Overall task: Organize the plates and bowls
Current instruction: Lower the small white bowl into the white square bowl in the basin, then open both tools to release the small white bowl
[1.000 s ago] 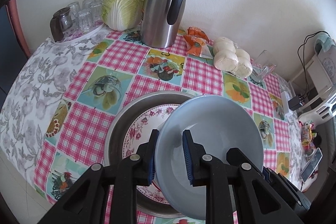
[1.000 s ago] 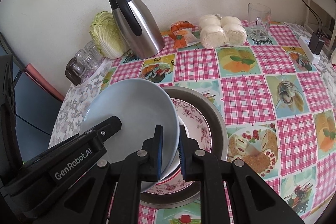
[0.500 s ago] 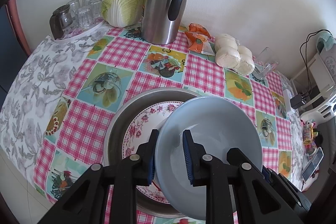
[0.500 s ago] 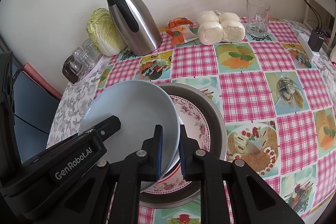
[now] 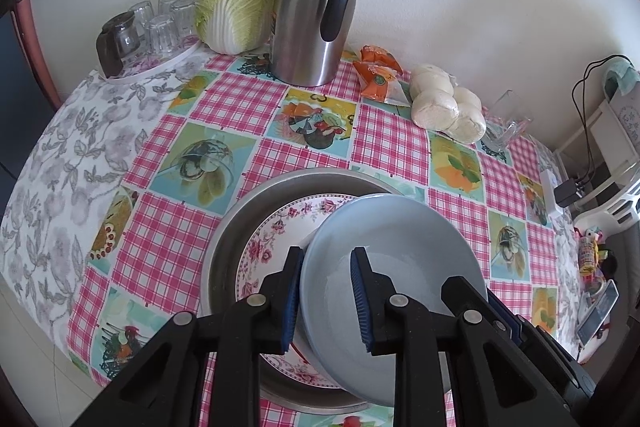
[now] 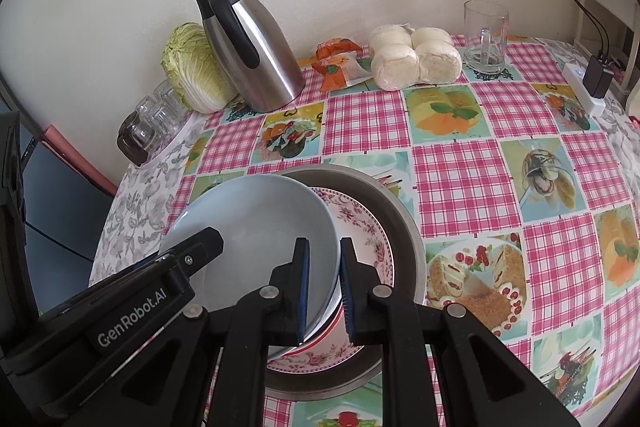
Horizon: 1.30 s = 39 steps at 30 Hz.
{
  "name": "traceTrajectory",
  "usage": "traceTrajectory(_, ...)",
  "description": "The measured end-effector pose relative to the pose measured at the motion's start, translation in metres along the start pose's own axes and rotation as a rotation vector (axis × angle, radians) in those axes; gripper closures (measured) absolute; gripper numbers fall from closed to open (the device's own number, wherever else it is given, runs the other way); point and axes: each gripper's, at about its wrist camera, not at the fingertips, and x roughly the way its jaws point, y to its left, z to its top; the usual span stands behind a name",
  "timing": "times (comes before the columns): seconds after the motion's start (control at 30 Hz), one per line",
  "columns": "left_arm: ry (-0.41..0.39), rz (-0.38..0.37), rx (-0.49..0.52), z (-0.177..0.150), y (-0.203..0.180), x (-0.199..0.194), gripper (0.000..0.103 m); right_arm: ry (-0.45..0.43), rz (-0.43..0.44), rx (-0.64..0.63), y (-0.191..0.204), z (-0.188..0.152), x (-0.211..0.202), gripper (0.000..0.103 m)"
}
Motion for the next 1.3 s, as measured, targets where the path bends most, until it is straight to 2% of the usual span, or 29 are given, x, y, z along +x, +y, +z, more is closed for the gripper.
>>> traceTrajectory(0.13,-0.008,0.031,0.000,0.001,0.001,-0.002,0.074,-0.002,0.005,-0.004,0.001,0.000,0.000,0.087)
traceTrajectory(0.53,-0.043,0.018,-0.002,0.003,0.003,-0.015,0.074,-0.013,0.018,-0.008,0.001,0.001,-0.003,0.087)
traceTrajectory(0.97,-0.026,0.018,0.007,0.002,0.000,-0.008,0.068,-0.029,0.031,-0.006,0.002,0.002,-0.010,0.086)
traceTrajectory(1.13,-0.026,0.018,0.005,0.002,0.001,-0.009,0.065,-0.025,0.043,0.003,0.000,0.003,-0.010,0.086)
traceTrajectory(1.2,-0.032,0.025,0.004,0.002,0.001,-0.011,0.060,-0.027,0.042,0.009,-0.003,0.004,-0.011,0.086)
traceTrajectory(1.3,-0.043,0.034,-0.003,0.003,0.003,-0.014,0.057,-0.037,0.030,0.030,-0.010,0.006,-0.013,0.083)
